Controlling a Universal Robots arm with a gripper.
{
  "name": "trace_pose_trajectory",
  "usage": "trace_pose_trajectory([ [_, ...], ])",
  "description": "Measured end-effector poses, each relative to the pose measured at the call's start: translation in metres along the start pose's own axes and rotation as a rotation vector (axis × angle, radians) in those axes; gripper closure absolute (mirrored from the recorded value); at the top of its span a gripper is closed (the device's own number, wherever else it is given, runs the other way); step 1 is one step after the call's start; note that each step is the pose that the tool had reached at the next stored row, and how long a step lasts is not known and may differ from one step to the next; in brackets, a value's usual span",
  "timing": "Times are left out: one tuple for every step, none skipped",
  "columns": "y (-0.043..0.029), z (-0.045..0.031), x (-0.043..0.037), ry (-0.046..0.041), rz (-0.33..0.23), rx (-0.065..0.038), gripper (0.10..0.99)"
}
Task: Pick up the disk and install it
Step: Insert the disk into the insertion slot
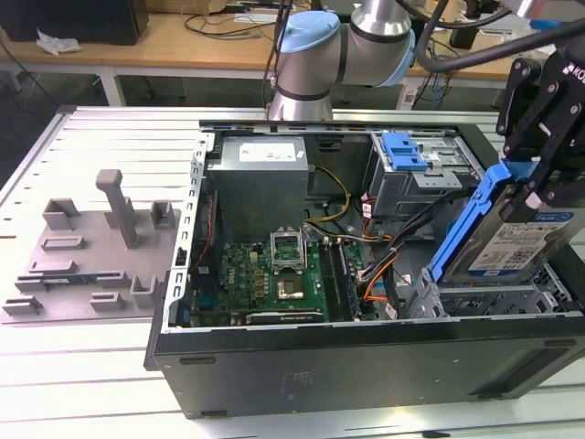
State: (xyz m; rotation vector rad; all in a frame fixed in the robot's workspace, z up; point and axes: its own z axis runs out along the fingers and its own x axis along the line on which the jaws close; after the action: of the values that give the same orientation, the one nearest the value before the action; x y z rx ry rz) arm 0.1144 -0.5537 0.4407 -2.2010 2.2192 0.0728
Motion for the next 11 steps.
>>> trace_pose_trajectory([
  [0.0,0.002,0.0001,0.0,0.0,0.0,0.718],
  [-0.0001,0.0046,0.0002,0.0,0.0,0.0,0.718],
  [-0.0001,0.007,0.0004,0.0,0.0,0.0,0.718],
  [-0.0002,0.0089,0.0005,0.0,0.0,0.0,0.718],
  [-0.0002,0.0106,0.0006,0.0,0.0,0.0,0.718],
  [-0.0003,0.0134,0.0008,0.0001,0.0,0.0,0.718],
  [-0.0004,0.0169,0.0011,0.0,0.0,0.0,0.718],
  [-0.0004,0.0194,0.0013,-0.0001,0.0,0.0,0.718],
  [-0.0005,0.0212,0.0015,0.0,0.0,0.0,0.718],
  [-0.0005,0.0241,0.0018,-0.0001,0.0,0.0,0.718],
  [-0.0006,0.0273,0.0021,0.0,0.0,0.0,0.718],
])
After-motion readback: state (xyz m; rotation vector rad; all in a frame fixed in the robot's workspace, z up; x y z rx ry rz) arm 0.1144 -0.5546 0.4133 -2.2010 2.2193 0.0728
